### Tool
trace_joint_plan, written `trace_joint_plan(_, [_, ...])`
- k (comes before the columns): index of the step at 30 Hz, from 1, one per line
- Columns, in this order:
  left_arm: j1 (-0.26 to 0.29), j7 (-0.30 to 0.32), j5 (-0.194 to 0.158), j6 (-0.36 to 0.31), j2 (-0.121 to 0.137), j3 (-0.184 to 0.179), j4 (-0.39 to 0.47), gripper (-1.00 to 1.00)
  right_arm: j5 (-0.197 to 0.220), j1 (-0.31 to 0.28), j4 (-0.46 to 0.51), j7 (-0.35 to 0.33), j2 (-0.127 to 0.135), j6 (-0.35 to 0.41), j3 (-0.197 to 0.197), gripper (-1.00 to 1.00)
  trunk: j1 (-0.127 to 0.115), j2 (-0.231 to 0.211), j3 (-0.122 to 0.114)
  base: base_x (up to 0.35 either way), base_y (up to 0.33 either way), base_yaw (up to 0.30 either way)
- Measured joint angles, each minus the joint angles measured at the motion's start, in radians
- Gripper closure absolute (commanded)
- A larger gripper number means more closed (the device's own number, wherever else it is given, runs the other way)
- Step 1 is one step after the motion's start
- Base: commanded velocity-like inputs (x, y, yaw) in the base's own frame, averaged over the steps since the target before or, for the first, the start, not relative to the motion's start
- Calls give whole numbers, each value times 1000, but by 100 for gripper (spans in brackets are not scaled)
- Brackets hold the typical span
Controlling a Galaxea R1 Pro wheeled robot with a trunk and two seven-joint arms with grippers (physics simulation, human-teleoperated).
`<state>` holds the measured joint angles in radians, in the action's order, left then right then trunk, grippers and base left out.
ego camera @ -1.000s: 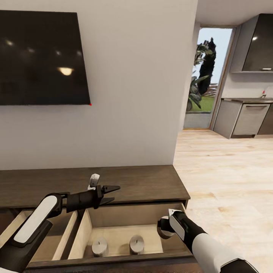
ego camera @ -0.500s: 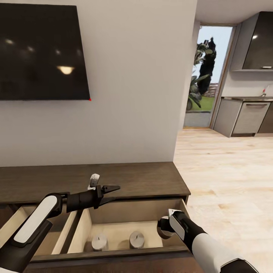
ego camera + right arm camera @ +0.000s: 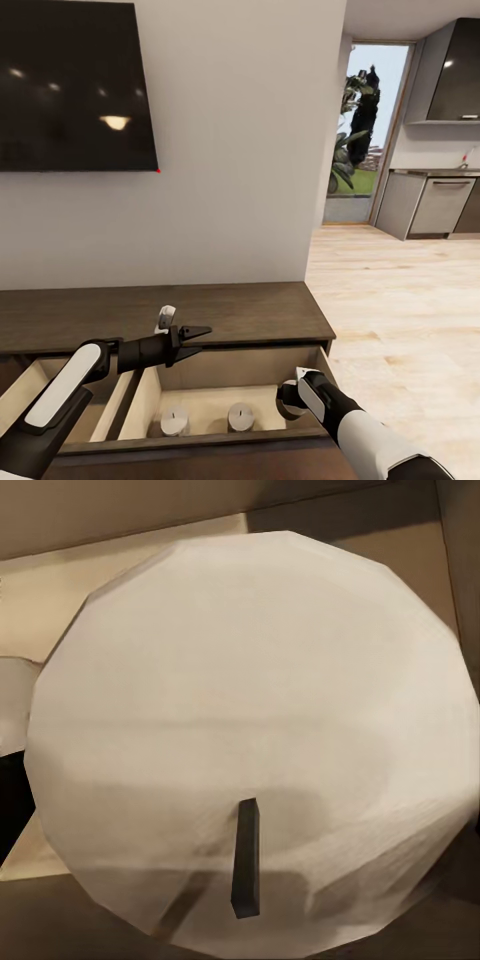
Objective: Place each of the two pumpkins and all three candles from the living room inside a cabinet in the living room (use any cabinet), then make sure every cabinet is closed, and position the cauldron so it is next to a table in the living room.
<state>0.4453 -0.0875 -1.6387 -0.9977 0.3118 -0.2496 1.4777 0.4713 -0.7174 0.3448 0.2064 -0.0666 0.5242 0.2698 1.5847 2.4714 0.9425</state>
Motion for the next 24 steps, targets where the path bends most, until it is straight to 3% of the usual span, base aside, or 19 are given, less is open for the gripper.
trace_joint_plan(16, [0, 0, 0, 0, 2, 2, 0, -100, 0, 0, 0, 0, 0, 1, 0, 100, 0, 0, 0, 100, 0, 0])
trace_joint_plan(24, [-1, 0, 0, 0, 4, 2, 18, -100, 0, 0, 0, 0, -1, -1, 0, 100, 17, 29, 28, 1, 0, 0])
